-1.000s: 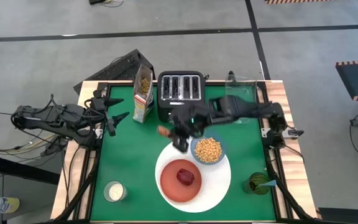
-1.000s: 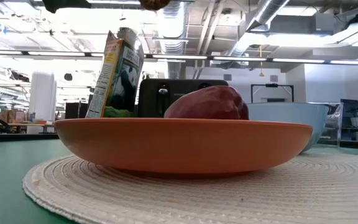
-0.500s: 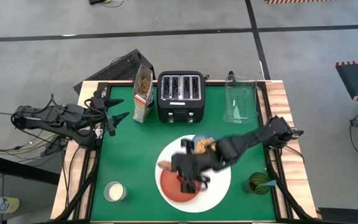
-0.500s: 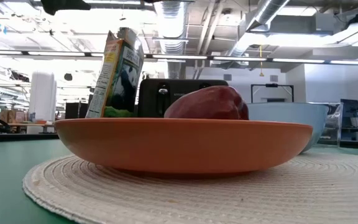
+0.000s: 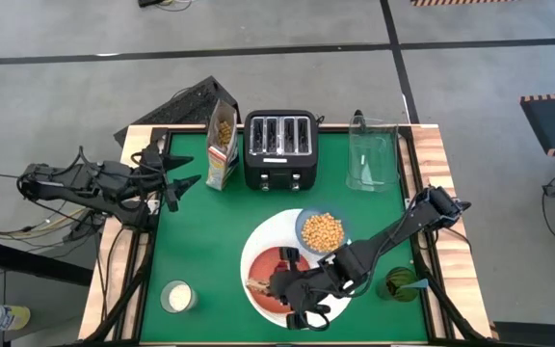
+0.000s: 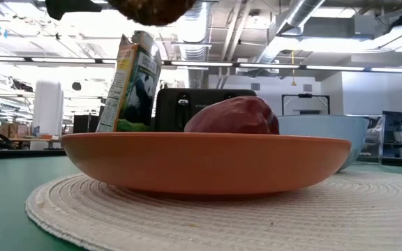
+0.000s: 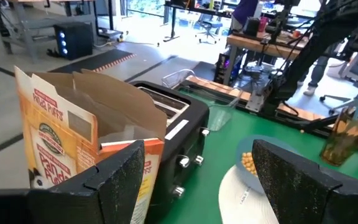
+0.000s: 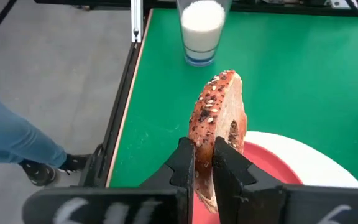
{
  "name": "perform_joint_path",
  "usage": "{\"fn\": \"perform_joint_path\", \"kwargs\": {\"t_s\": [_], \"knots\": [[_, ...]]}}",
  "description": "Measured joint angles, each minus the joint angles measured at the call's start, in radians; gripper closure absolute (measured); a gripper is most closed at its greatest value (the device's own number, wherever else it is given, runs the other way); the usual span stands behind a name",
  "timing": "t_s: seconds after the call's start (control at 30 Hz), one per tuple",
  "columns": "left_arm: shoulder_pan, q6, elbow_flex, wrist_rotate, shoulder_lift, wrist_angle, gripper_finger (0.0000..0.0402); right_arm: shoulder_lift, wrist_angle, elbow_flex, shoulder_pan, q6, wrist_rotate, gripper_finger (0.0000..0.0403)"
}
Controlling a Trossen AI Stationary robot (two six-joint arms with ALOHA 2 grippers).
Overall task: Arrange a breakfast setting
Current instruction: Put the toasted bread on the orange plate
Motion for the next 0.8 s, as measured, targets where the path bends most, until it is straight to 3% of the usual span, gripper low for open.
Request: {"fn": "perform_joint_path", "kwargs": {"t_s": [0.33, 0.8], "knots": [[0.0, -0.001, 0.0, 0.037, 0.0, 0.0, 0.0119, 0.0, 0.195, -0.157, 0.001, -0.002, -0.005, 0.0348], [0.0, -0.052, 0.0, 0.038, 0.0, -0.106, 0.0119, 0.0, 0.237, -0.229, -0.009, -0.074, -0.013, 0.0348]]}}
